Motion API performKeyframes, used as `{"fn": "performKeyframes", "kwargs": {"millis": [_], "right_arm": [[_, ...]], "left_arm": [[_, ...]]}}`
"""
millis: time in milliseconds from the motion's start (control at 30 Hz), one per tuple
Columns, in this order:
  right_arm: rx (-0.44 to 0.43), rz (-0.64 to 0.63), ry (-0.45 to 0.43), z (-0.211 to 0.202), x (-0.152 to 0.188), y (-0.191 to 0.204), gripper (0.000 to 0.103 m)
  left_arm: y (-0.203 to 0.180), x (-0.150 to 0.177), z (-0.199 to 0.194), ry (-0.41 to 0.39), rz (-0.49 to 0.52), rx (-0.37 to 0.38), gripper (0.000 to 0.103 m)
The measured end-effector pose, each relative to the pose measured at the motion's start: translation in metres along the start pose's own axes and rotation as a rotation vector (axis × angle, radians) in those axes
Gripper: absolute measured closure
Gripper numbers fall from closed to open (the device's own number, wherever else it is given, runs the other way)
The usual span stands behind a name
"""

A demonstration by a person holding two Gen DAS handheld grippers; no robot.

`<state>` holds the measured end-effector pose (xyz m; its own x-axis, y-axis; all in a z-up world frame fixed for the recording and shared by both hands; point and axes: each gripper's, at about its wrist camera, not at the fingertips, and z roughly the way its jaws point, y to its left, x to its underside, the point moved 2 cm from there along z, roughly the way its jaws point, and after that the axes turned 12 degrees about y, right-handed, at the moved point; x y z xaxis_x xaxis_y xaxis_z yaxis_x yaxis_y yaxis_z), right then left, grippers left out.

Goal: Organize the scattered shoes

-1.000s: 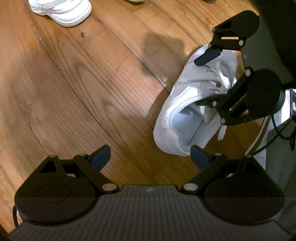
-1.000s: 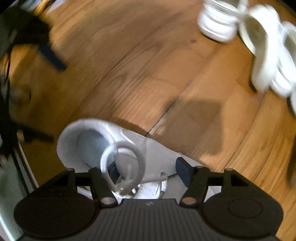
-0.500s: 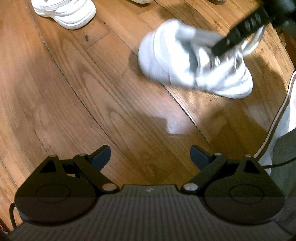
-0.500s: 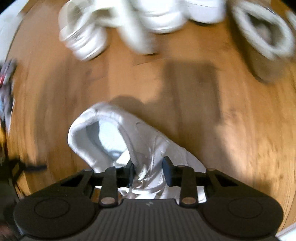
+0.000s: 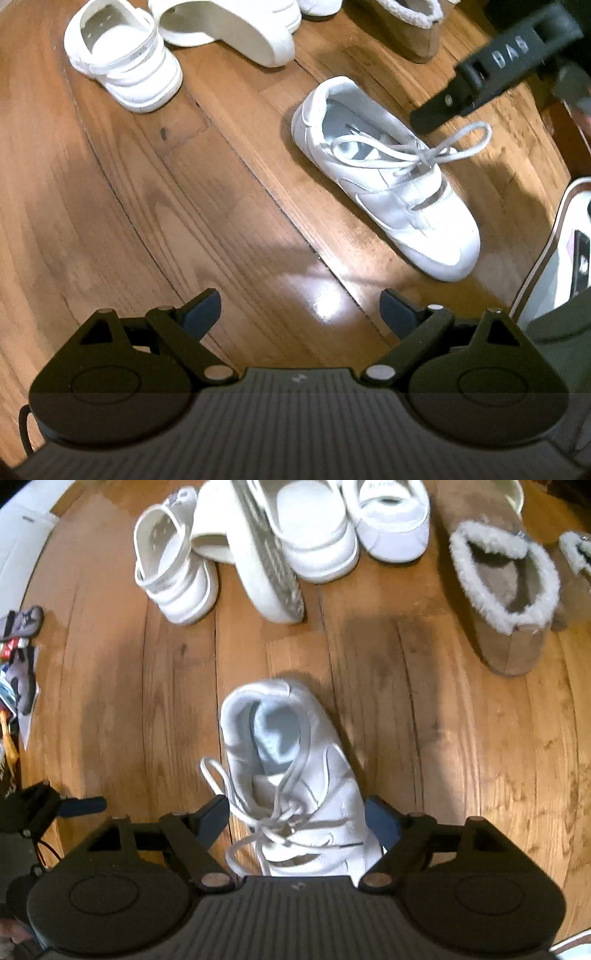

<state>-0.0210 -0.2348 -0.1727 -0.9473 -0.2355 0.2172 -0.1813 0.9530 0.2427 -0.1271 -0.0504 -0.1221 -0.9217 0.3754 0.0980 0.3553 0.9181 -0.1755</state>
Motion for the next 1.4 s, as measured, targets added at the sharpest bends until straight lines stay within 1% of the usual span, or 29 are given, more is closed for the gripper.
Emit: {"fn": "performKeyframes", "kwargs": {"millis": [67, 133, 200, 267, 333, 400, 433, 500, 533, 600, 667, 700, 733, 767, 800, 833, 867, 967, 1000, 1033, 1067, 1100, 1167, 1233, 1367, 1400], "right_arm": [[0.024, -0.008, 0.017, 0.003, 0.000, -0.001, 0.021], [0.056, -0.017, 0.035, 0.005, 0.002, -0.001, 0.018], [0.108, -0.010, 0.040, 0.008, 0.002, -0.001, 0.013], [0.125, 0.012, 0.036, 0.017, -0.002, -0.002, 0.011], [0.101, 0.047, 0.039, 0.023, -0.005, -0.007, 0.010], [0.079, 0.070, 0.044, 0.030, -0.008, -0.011, 0.002], [0.067, 0.075, 0.050, 0.034, -0.011, -0.012, 0.001], [0.017, 0.082, 0.069, 0.041, -0.016, -0.009, 0.003], [0.006, 0.086, 0.075, 0.045, -0.017, -0.007, 0.003], [-0.007, 0.081, 0.092, 0.054, -0.019, -0.005, 0.007], [-0.035, 0.096, 0.077, 0.059, -0.018, -0.004, 0.016], [-0.033, 0.099, 0.066, 0.056, -0.016, -0.003, 0.029], [-0.030, 0.102, 0.054, 0.052, -0.015, -0.002, 0.035], [-0.038, 0.103, 0.041, 0.048, -0.014, -0.003, 0.045], [-0.064, 0.101, 0.026, 0.042, -0.014, -0.006, 0.055], [-0.089, 0.099, 0.010, 0.036, -0.013, -0.009, 0.062], [-0.114, 0.097, -0.005, 0.031, -0.013, -0.012, 0.077], [-0.161, 0.128, -0.012, 0.022, -0.014, -0.024, 0.078], [-0.170, 0.137, -0.018, 0.019, -0.014, -0.027, 0.078], [-0.159, 0.129, -0.023, 0.019, -0.013, -0.025, 0.078], [-0.132, 0.105, -0.025, 0.020, -0.013, -0.020, 0.074], [-0.103, 0.084, -0.028, 0.021, -0.013, -0.014, 0.067], [-0.037, 0.047, -0.039, 0.023, -0.013, -0.002, 0.065], [0.032, 0.009, -0.036, 0.026, -0.015, 0.007, 0.056], [0.126, 0.053, -0.006, 0.040, -0.021, 0.004, 0.024], [0.139, 0.069, 0.004, 0.045, -0.022, 0.000, 0.022]], "left_arm": [[0.001, -0.001, 0.002, 0.008, -0.019, 0.007, 0.009], [0.003, -0.002, 0.003, 0.007, -0.023, -0.001, 0.009], [0.001, -0.004, 0.003, 0.008, -0.029, -0.008, 0.009], [0.001, -0.007, 0.004, 0.012, -0.037, -0.012, 0.009], [-0.002, -0.011, 0.003, 0.009, -0.035, -0.002, 0.009], [-0.005, -0.013, 0.002, 0.015, -0.026, -0.003, 0.009], [-0.008, -0.016, 0.003, 0.022, -0.017, -0.007, 0.009], [-0.013, -0.018, 0.003, 0.039, -0.010, -0.017, 0.009], [-0.015, -0.020, 0.003, 0.048, -0.007, -0.019, 0.009], [-0.018, -0.022, 0.003, 0.056, -0.002, -0.017, 0.009], [-0.018, -0.023, 0.002, 0.056, 0.000, -0.017, 0.009], [-0.017, -0.024, 0.002, 0.059, 0.000, -0.022, 0.009], [-0.017, -0.024, 0.003, 0.063, 0.001, -0.028, 0.009], [-0.016, -0.025, 0.004, 0.068, 0.002, -0.031, 0.009], [-0.014, -0.024, 0.006, 0.078, -0.001, -0.033, 0.009], [-0.012, -0.024, 0.008, 0.090, -0.005, -0.035, 0.009], [-0.011, -0.024, 0.010, 0.097, -0.010, -0.029, 0.009], [-0.008, -0.024, 0.014, 0.113, -0.029, -0.010, 0.009], [-0.007, -0.024, 0.015, 0.114, -0.036, -0.001, 0.009], [-0.008, -0.024, 0.015, 0.113, -0.038, 0.011, 0.009], [-0.009, -0.025, 0.015, 0.111, -0.038, 0.016, 0.009], [-0.011, -0.026, 0.012, 0.097, -0.032, 0.022, 0.009], [-0.015, -0.027, 0.007, 0.074, -0.021, 0.033, 0.009], [-0.020, -0.028, 0.001, 0.050, -0.008, 0.035, 0.009], [-0.019, -0.028, 0.000, 0.045, -0.014, 0.013, 0.009], [-0.017, -0.028, 0.001, 0.049, -0.020, 0.007, 0.009]]}}
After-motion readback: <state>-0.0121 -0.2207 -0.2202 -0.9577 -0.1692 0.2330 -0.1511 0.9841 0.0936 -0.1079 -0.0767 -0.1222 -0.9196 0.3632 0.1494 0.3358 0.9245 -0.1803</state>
